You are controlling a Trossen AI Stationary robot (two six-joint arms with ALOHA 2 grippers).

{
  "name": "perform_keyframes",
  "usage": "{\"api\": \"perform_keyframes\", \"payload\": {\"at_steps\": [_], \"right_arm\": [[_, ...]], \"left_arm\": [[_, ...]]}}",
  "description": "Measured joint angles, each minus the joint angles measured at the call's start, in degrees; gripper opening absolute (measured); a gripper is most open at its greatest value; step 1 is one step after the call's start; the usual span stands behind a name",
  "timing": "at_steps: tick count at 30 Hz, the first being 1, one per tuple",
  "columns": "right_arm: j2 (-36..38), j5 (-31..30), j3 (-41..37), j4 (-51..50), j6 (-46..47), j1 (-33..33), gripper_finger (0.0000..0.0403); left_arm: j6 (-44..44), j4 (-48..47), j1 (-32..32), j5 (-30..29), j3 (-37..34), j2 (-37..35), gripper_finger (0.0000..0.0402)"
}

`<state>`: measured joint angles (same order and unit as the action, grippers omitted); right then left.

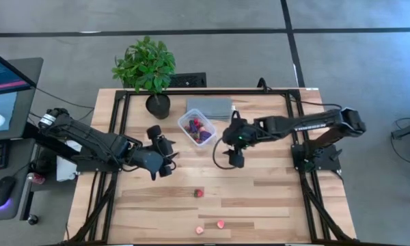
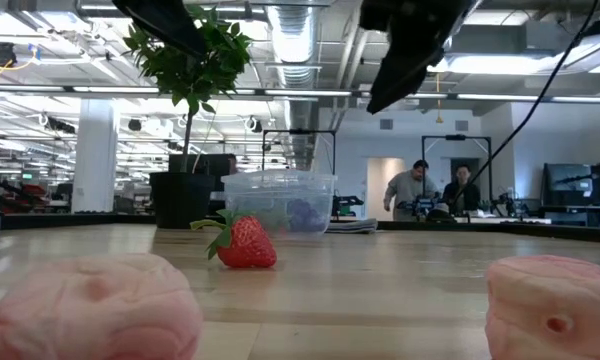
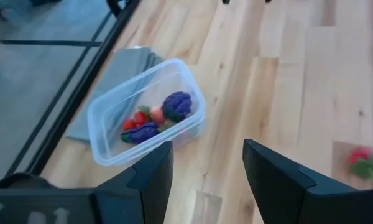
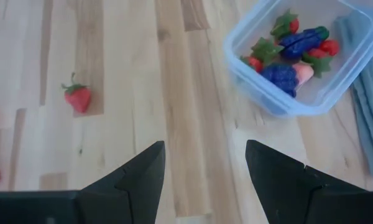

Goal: Pick and placing Produce into tupperware
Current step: Put the red strawberry into the transparent bin

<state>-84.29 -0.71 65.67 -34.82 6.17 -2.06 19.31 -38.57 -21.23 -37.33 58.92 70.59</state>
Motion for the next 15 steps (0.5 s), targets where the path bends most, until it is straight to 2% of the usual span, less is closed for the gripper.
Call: {"api": "perform_keyframes", "payload": {"at_steps": [7,15], "right_arm": [[4.8,-5.59,-3.48,-0.56,6.11,-5.15,0.0248],[9.62,-7.08,-8.34,0.0,14.06,-10.65,0.0248]], "left_arm": [[-1.15,0.36,0.0,1.13,0.0,0.0,0.0186],[-2.76,2.9,0.0,1.41,0.0,0.0,0.0186]]}}
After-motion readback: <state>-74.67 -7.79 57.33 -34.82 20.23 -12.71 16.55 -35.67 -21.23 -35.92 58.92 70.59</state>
